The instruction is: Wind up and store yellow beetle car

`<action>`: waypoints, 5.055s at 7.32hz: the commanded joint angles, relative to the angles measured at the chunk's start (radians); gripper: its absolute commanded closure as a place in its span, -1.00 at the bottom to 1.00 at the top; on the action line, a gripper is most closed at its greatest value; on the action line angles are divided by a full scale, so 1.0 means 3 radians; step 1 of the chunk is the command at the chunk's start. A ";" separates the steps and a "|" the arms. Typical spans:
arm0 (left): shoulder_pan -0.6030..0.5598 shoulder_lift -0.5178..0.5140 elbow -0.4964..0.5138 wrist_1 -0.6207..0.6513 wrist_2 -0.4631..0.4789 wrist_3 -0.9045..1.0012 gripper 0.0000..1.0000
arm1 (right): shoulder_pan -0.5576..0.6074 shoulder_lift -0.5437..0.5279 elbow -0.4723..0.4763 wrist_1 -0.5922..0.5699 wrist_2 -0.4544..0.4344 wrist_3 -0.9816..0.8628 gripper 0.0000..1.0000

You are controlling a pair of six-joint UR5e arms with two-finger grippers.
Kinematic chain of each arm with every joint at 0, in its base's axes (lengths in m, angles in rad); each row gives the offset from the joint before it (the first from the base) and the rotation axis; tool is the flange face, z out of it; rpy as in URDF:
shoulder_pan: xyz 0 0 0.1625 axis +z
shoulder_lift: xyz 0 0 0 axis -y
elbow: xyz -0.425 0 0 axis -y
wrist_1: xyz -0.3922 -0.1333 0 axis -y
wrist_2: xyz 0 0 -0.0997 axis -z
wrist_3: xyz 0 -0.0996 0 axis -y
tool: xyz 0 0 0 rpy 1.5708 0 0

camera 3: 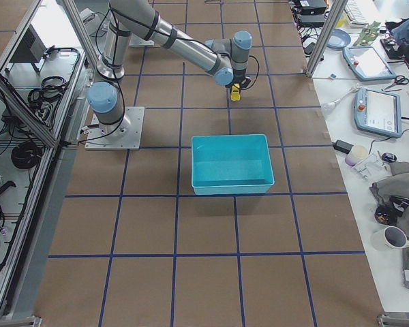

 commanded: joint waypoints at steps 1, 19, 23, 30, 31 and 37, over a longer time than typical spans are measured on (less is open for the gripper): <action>-0.0009 -0.0004 -0.0003 0.0039 0.0000 0.0004 -1.00 | -0.0137 -0.0287 -0.0345 0.0680 -0.0031 -0.0027 1.00; 0.0001 -0.0014 -0.0003 0.0121 -0.0026 0.0004 -1.00 | -0.2352 -0.0089 -0.0148 0.1058 -0.0481 -0.2104 -1.00; 0.0001 -0.0009 -0.0003 0.0121 -0.0015 0.0025 -1.00 | -0.2316 -0.0859 -0.0168 0.1413 -0.0486 -0.0705 -1.00; 0.0022 0.0011 -0.0003 0.0121 -0.0020 0.0030 -1.00 | -0.1167 -0.1648 -0.0291 0.2065 -0.0200 0.4069 -1.00; 0.0022 0.0011 -0.0003 0.0121 -0.0015 0.0030 -1.00 | -0.0902 -0.1659 -0.0286 0.2065 -0.0194 0.4489 -1.00; 0.0027 0.0016 0.0002 0.0121 -0.0026 0.0045 -1.00 | -0.0352 -0.1679 -0.0286 0.2065 -0.0210 0.5143 -1.00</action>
